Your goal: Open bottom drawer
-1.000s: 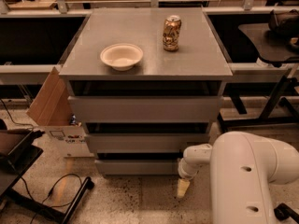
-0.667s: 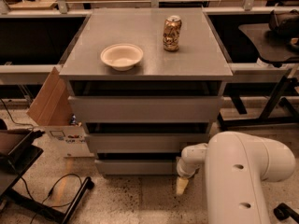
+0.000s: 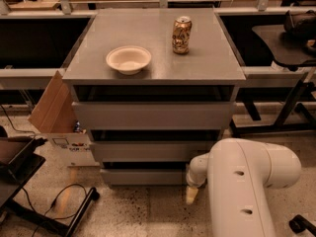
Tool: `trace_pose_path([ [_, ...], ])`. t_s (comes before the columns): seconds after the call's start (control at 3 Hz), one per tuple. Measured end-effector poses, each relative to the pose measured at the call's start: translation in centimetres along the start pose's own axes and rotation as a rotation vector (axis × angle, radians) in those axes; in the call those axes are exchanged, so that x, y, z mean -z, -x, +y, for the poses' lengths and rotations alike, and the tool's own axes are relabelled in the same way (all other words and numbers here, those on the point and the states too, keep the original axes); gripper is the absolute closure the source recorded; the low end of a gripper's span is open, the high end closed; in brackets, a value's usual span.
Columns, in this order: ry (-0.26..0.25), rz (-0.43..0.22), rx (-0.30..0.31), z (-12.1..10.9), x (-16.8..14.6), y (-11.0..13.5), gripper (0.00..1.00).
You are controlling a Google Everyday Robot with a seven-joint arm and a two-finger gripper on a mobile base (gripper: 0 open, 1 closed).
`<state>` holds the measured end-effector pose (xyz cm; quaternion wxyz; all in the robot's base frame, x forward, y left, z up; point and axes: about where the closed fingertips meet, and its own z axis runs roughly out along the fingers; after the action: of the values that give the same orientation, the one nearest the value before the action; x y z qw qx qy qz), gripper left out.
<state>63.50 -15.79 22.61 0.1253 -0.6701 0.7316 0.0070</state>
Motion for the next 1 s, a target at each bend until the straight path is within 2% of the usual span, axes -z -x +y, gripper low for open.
trace_pose_path([
  [1.0, -0.029, 0.038, 0.015, -0.9, -2.8, 0.2, 0.00],
])
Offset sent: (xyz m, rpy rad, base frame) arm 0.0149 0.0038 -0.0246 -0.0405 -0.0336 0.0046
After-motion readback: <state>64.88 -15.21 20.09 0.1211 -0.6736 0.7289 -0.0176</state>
